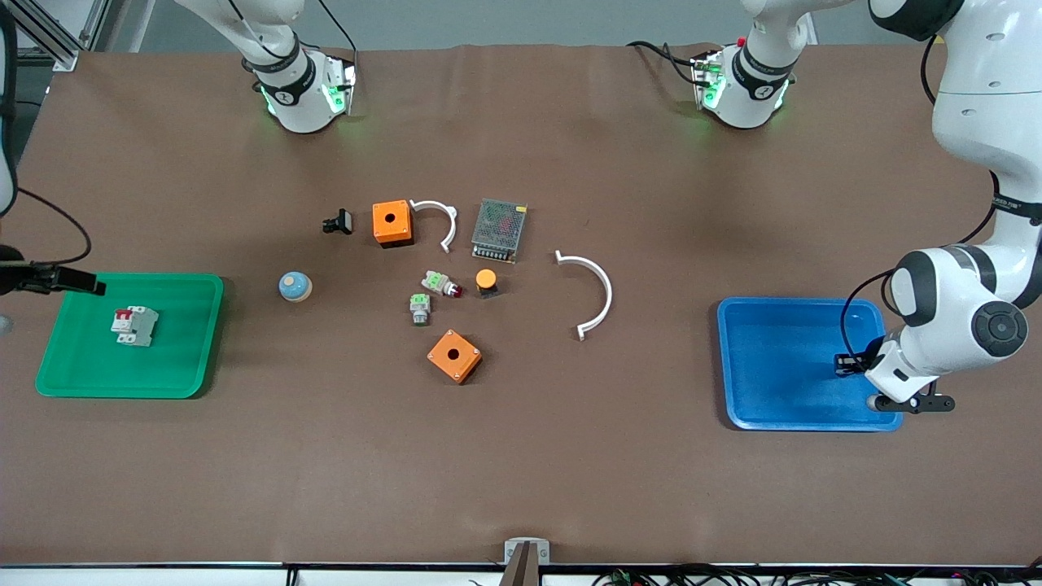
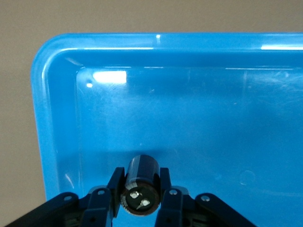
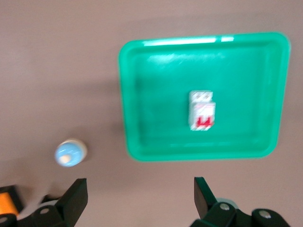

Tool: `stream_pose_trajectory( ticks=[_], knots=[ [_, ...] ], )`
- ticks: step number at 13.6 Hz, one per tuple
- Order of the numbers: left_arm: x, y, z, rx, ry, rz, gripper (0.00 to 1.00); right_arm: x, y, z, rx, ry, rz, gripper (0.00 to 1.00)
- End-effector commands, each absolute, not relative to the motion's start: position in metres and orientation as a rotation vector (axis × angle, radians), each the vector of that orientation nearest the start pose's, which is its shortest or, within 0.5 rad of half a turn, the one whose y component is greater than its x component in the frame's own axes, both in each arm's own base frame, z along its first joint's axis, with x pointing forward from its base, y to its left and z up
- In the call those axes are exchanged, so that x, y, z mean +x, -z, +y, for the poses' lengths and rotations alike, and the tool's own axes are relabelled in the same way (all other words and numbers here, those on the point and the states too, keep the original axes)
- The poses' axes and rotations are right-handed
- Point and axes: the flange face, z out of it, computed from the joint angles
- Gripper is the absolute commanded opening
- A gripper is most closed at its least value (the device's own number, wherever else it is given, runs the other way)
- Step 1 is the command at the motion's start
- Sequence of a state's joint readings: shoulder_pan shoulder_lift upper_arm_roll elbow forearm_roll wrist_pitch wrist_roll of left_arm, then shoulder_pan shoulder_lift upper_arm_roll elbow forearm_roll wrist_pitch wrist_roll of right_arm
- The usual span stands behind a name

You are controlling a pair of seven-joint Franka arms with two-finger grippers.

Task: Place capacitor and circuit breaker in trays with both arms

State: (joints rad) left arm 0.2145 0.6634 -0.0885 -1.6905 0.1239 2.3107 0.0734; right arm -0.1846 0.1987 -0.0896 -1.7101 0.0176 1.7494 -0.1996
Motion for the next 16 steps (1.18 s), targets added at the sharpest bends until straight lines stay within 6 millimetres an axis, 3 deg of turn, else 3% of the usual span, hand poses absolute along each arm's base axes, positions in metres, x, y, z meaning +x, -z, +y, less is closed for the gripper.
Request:
stream_pose_trajectory(
  ticks=[1,2,4,7,10,12,16],
  knots=[
    [0.668,-0.208,0.094,-3.102,-0.039,0.063,0.41,0.559,-0.477,-0.118,-3.099,-0.248,0.143,0.99],
    [0.669,-0.212,0.094,-3.102,-0.03,0.063,0.99,0.558,-0.484,-0.106,-3.102,-0.232,0.131,0.99],
    [0.679,-0.236,0.081,-3.098,0.028,0.067,1.0,0.556,-0.495,-0.09,-3.107,-0.207,0.124,1.0],
    [0.693,-0.323,0.058,-3.091,0.156,0.108,1.0,0.551,-0.518,-0.071,-3.111,-0.152,0.079,1.0],
    [0.696,-0.414,0.042,-3.083,0.168,0.14,1.0,0.544,-0.536,-0.059,-3.112,-0.131,0.09,1.0],
    [0.68,-0.474,0.039,-3.067,0.223,0.139,1.0,0.544,-0.542,-0.057,-3.113,-0.117,0.088,1.0],
    [0.63,-0.567,0.023,-3.091,0.186,0.122,1.0,0.55,-0.581,-0.061,-3.12,-0.058,0.072,1.0]
  ],
)
